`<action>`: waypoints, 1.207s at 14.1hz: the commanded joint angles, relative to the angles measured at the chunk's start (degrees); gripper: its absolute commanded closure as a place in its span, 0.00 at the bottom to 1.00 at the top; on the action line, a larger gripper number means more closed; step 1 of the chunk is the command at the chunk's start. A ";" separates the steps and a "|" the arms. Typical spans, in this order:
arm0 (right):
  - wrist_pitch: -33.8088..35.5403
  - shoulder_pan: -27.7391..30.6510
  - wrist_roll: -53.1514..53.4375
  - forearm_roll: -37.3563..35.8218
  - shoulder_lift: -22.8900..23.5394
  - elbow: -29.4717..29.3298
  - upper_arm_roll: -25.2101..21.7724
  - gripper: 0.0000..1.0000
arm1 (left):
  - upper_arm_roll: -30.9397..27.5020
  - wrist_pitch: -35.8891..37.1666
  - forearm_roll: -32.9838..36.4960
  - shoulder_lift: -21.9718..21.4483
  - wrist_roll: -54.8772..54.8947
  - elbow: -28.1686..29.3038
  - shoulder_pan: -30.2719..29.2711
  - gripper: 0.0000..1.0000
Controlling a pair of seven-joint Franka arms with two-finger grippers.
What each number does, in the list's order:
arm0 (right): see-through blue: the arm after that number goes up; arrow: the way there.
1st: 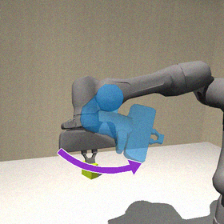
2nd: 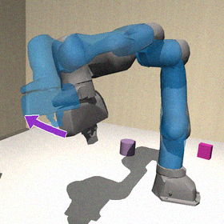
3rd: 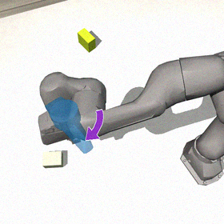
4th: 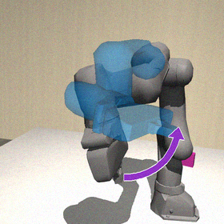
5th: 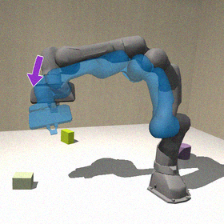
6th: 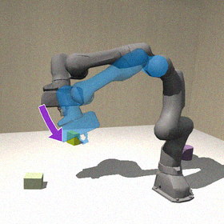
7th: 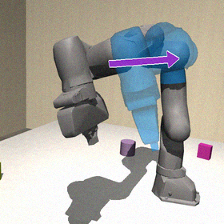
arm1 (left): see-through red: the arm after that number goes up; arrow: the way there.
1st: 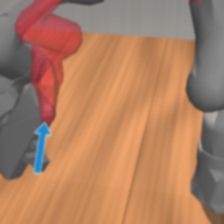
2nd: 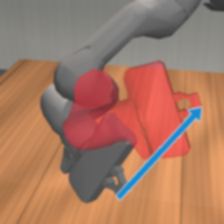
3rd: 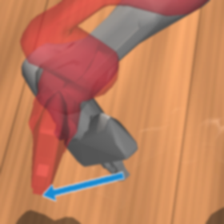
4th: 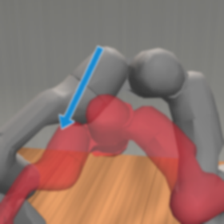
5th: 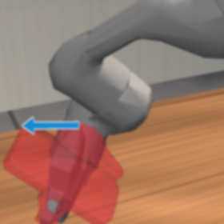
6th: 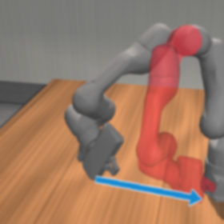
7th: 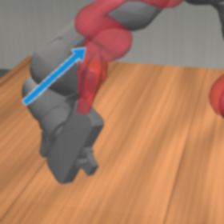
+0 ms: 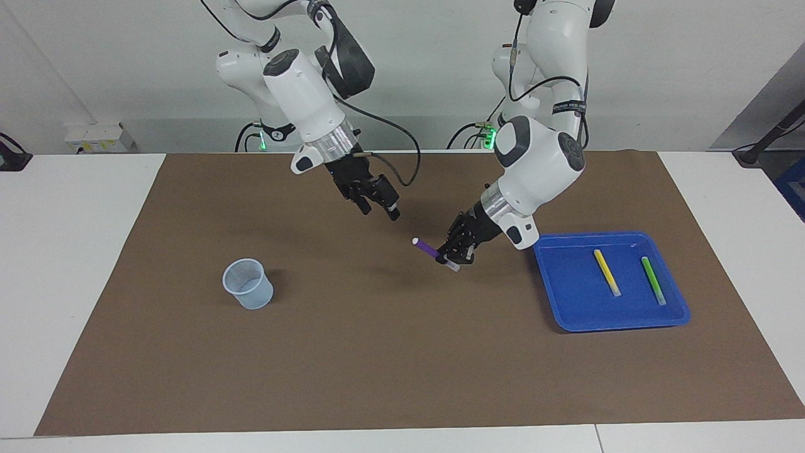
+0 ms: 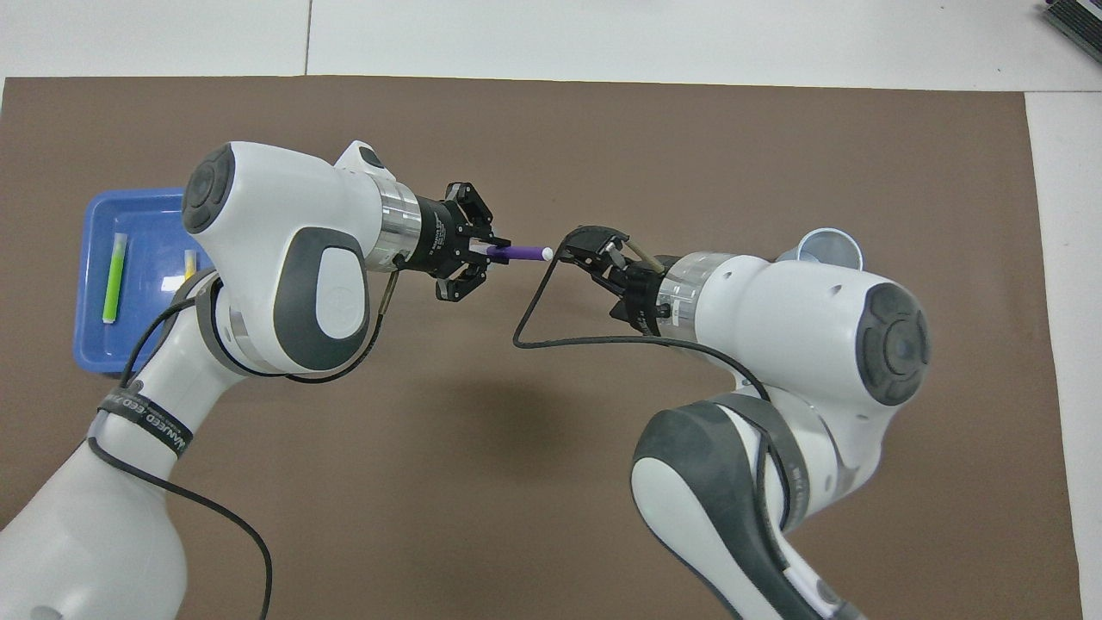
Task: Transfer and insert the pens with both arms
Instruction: 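Lift the purple pen toward the right gripper while the right gripper approaches, then grasp the purple pen with the right gripper and open the left gripper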
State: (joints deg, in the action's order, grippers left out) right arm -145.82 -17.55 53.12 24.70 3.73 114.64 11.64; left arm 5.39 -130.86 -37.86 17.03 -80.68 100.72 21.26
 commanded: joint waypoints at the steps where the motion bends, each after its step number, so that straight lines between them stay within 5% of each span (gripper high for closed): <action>1: -5.08 -1.61 0.84 1.58 2.68 0.06 -0.31 0.00 | -0.73 -2.12 -1.43 -0.51 -1.67 0.71 2.20 1.00; 6: -5.08 -1.88 0.41 1.58 2.95 0.06 -0.31 0.03 | -0.65 -1.86 -6.70 -0.59 -1.76 0.97 2.47 1.00; 17: -4.82 -0.13 -3.38 1.05 3.39 -0.38 -0.48 0.18 | -0.73 -2.30 -6.88 -1.82 -1.23 3.78 5.37 1.00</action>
State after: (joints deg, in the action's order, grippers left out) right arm -150.18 -18.98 52.00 24.72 6.94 114.46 10.82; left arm 5.36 -132.58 -43.56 17.02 -82.12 102.34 26.13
